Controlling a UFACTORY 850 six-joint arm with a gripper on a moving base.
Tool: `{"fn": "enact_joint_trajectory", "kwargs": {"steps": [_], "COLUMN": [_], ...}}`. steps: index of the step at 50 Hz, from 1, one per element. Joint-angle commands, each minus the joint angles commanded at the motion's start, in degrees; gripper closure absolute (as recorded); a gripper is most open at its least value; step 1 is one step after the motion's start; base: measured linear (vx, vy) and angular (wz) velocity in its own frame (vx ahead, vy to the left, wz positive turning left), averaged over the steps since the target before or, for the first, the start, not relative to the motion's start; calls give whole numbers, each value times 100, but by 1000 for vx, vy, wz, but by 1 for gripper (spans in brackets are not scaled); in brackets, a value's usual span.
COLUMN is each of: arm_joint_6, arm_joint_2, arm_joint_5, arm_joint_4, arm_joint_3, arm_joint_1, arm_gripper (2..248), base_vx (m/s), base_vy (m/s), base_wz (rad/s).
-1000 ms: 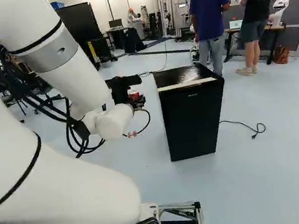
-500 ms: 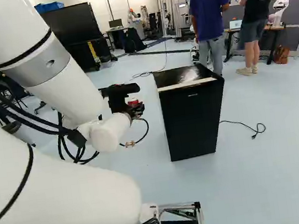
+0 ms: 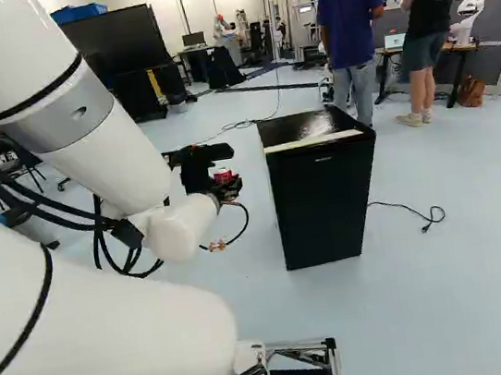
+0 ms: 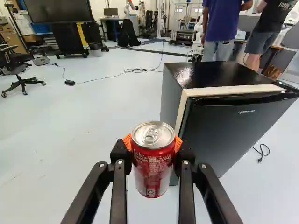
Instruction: Grab a drink from the fridge
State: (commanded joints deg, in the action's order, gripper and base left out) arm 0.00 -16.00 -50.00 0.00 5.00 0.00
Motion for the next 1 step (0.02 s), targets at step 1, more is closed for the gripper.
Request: {"fn": "enact_joint_trajectory", "kwargs": {"steps": [1], "arm_joint_6": [0], "arm_joint_2": [0], "arm_joint_5": [0], "arm_joint_4": [0], "arm_joint_3": [0], "arm_joint_1": [0], "arm_gripper": [152], "base_vx": [0], "base_vy": [0], "base_wz": [0]}}
